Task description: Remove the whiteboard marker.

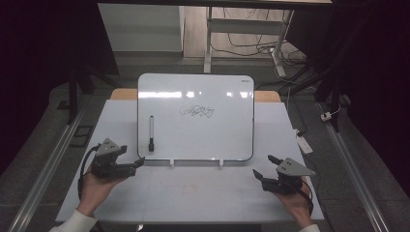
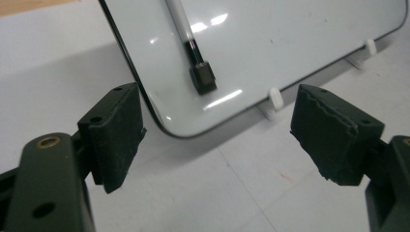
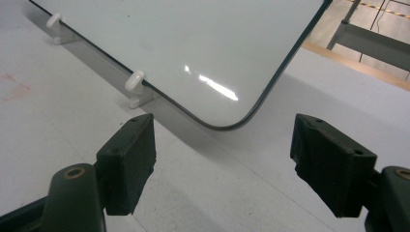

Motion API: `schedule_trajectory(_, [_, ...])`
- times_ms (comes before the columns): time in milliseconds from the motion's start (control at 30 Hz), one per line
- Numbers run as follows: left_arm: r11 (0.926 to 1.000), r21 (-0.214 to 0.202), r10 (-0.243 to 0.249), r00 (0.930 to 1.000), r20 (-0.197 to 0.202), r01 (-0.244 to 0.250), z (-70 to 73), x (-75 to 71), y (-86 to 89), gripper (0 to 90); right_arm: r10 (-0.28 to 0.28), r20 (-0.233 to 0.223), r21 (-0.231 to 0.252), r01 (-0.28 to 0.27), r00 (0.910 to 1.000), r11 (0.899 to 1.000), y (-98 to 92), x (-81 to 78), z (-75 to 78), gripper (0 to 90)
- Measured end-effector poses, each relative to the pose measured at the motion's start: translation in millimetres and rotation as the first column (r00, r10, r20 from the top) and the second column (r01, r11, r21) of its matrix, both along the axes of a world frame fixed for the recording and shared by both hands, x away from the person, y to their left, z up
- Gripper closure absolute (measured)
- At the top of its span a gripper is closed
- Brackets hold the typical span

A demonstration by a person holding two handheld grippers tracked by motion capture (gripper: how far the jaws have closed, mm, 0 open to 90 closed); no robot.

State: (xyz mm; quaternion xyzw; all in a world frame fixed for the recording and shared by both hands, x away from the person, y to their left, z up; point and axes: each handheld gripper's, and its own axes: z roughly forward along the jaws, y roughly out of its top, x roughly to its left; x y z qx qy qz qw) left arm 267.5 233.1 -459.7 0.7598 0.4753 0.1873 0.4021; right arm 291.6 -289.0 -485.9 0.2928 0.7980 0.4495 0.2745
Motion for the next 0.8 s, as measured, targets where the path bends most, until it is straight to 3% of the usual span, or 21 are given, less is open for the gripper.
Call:
schedule_trajectory(533, [0.9986,0.048,0.019,0.9983,0.055,-0.022,20.7,39.1,-17.5,27.6,0.003,-0.015,-0.021,-0.003,0.9999,1.0,5.2,0.4,-3.7,24.1])
schedule_trajectory(800, [0.9947,0.072,0.069,0.9957,0.062,-0.074,19.8,67.7,-29.0,35.0,0.001,-0.024,-0.026,-0.002,0.9997,1.0,6.6,0.8,-6.4,24.1])
